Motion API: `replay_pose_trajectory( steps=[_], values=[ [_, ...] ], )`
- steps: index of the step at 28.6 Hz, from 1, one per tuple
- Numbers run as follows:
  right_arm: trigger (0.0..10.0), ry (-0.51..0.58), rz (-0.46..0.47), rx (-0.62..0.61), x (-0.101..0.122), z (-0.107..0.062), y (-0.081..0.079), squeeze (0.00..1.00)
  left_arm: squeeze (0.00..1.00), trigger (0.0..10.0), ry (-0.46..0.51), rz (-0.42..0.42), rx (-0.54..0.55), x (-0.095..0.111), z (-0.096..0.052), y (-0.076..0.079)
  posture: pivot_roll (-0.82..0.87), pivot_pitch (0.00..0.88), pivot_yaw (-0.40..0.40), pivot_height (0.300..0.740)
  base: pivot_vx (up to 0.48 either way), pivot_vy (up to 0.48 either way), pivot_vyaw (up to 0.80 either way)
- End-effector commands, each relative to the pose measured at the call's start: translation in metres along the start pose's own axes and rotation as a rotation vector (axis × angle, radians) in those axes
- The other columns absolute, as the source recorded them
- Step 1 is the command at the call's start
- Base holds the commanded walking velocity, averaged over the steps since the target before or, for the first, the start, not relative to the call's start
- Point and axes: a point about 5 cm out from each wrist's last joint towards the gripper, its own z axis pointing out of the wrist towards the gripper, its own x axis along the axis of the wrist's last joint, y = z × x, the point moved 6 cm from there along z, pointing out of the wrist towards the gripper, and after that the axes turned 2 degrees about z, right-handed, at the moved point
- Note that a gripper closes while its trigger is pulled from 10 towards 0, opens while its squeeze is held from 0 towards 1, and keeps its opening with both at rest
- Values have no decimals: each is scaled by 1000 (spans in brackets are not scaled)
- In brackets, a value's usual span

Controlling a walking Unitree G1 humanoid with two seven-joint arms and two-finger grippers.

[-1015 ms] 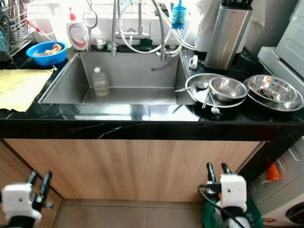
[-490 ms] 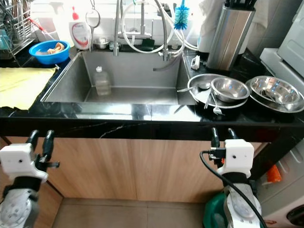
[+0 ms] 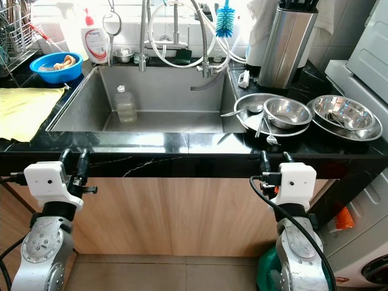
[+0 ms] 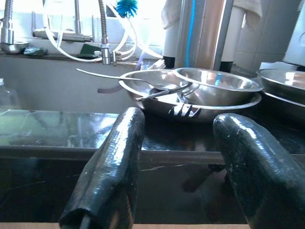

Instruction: Kitchen organization

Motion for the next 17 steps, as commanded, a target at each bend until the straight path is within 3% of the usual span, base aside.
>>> replay_pose_trajectory(
  steps=[1,17],
  values=[
    [10000,-10,14,-14,-1,3,2,1000,0,10000,-21,12,-6,-4,2,3,-98,0,-8,740,0,0,0],
    [10000,25,39,-36,8,12,7,1000,0,10000,-21,-6,-89,-9,11,28,-108,0,-3,740,0,0,0]
  ],
)
